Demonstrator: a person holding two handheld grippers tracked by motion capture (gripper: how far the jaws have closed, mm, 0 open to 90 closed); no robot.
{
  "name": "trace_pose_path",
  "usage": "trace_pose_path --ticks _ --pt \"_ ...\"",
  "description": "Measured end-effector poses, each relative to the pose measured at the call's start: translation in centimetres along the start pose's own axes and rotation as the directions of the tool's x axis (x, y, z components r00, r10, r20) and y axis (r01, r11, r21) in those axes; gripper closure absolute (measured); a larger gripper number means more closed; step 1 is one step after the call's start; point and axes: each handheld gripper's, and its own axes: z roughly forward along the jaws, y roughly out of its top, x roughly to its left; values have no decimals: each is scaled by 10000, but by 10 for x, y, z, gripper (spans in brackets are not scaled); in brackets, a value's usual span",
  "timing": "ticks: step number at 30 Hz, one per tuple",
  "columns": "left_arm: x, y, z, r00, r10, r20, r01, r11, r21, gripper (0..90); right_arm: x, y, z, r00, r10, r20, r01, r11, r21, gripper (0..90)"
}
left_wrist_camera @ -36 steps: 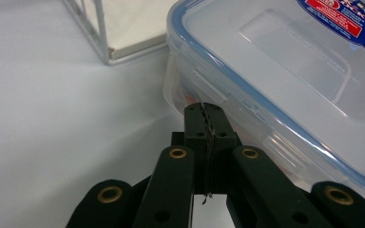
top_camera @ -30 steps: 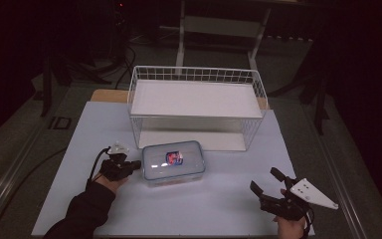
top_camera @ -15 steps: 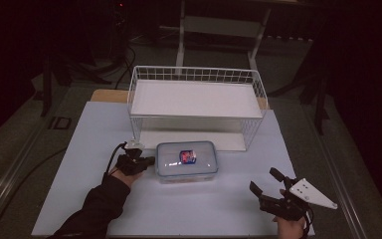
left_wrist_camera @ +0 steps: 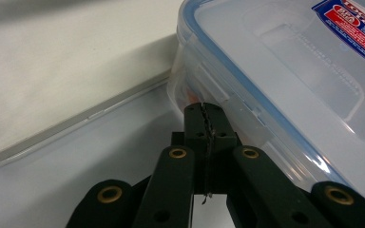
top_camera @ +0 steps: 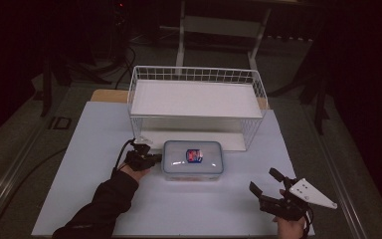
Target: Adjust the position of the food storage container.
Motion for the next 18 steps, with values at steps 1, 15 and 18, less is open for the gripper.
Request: trace_pose_path --ticks 1,15,18 --pt "1 0 -6 9999 -113 -52 112 9997 -218 894 1 0 0 10000 -42 22 42 10000 18 132" --pt "5 1 -58 9874 -800 1365 964 9883 -1181 414 4 -1 2 9998 -189 -37 189 9996 208 132" --pt "0 2 -60 9829 -559 1755 793 9884 -1292 307 5 -1 5 9997 -224 -132 228 9993 281 129"
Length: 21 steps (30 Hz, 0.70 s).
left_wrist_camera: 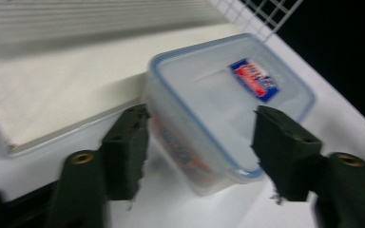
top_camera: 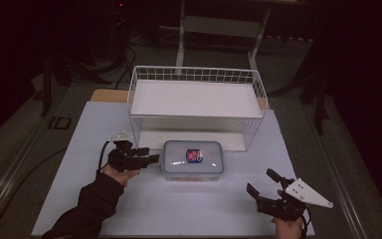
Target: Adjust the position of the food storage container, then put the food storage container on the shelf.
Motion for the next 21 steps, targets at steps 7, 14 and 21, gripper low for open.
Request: trace_pose_path --ticks 7,14,21 --pt "-3 7 6 9969 -491 615 500 9987 -128 143 5 0 3 9996 -288 6 288 9996 38 129" --pt "0 15 20 9932 -902 731 868 9950 489 80 11 4 13 9965 -816 -174 821 9961 319 105" --pt "8 15 33 9842 -1529 898 1429 9838 1080 9 18 13 27 9957 -883 -273 900 9935 700 105"
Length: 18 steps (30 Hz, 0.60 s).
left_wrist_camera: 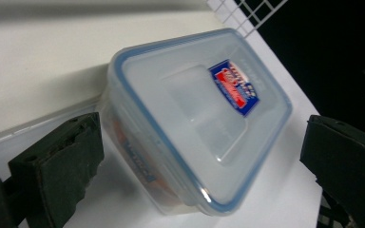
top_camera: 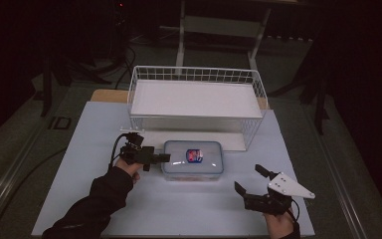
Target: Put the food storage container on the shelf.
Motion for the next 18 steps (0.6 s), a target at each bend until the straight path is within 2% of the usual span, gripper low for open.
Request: trace_pose_path --ticks 1,2,3,5,7,9,11,13,15,17,18 --pt "3 0 2 9998 -190 94 190 9998 65 9 0 2 2 10000 68 -49 -67 10000 74 113" --pt "5 -1 4 9990 -394 205 392 9992 83 9 -1 3 5 9998 177 -109 -175 9996 218 160" --pt "8 -1 6 9985 -486 239 481 9986 226 9 -2 5 8 9994 281 -214 -272 9988 400 154" --pt "12 -2 11 9971 -755 85 751 9964 394 14 -5 8 14 9986 395 -363 -379 9983 448 159" --pt "16 -3 15 9927 -1199 99 1191 9910 603 72 -9 10 22 9980 509 -366 -485 9968 642 159" --pt "21 -4 18 9868 -1602 219 1582 9846 743 110 -12 11 29 9938 1027 -417 -982 9902 990 156" --pt "27 -5 20 9753 -2123 610 2072 9751 796 164 -14 12 35 9887 1361 -626 -1278 9844 1206 152" --pt "33 -5 22 9612 -2587 961 2500 9637 938 202 -13 13 40 9877 1402 -697 -1297 9820 1375 134" --pt "37 -6 25 9509 -2868 1164 2756 9557 1030 245 -12 12 43 9878 1365 -748 -1244 9812 1476 126" --pt "39 -7 28 9513 -2798 1294 2625 9553 1357 297 -11 12 45 9887 1312 -731 -1186 9806 1559 113" --pt "39 -8 30 9484 -2821 1451 2604 9535 1517 324 -10 11 45 9881 1321 -787 -1181 9797 1620 110"
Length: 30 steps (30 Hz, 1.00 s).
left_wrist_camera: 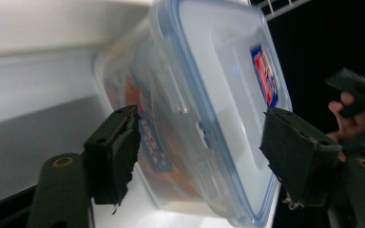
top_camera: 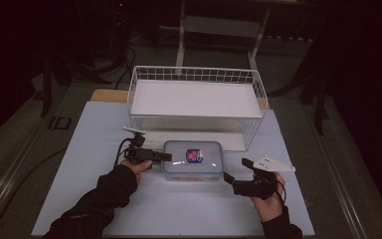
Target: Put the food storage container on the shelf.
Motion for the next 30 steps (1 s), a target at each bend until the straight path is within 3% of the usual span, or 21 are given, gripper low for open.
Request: trace_pose_path --ticks 2,4,5,9,12,16,21,24,25,30 --pt "2 0 -1 9998 -124 131 125 9999 -9 359 0 -1 1 9999 50 -128 -49 9999 122 106" --pt "4 0 -5 9996 -163 234 169 9996 -221 477 0 -1 2 9997 133 -209 -128 9997 222 105" --pt "6 1 -6 9985 -395 389 402 9991 -164 477 -1 -1 2 9990 238 -383 -226 9993 307 105" --pt "6 -1 -7 9975 -460 528 472 9987 -214 500 -3 -1 6 9968 517 -607 -478 9968 642 102" --pt "3 -3 -10 9983 -77 577 92 9996 -256 525 -7 0 10 9928 868 -822 -808 9940 740 102" --pt "-5 -9 -14 9966 646 504 -629 9974 -343 550 -20 3 19 9766 1736 -1273 -1606 9813 1061 102" --pt "-10 -14 -17 9893 1383 458 -1368 9900 -341 567 -35 1 33 9569 2474 -1521 -2273 9640 1377 134" --pt "-10 -16 -18 9870 1513 535 -1493 9880 -402 575 -45 1 41 9432 2863 -1683 -2612 9525 1563 167" --pt "-10 -16 -18 9870 1513 535 -1493 9880 -402 576 -45 1 41 9432 2863 -1683 -2612 9525 1563 167" --pt "-11 -19 -19 9815 1829 569 -1804 9825 -467 581 -59 -1 55 9013 3573 -2452 -3055 9252 2251 229"
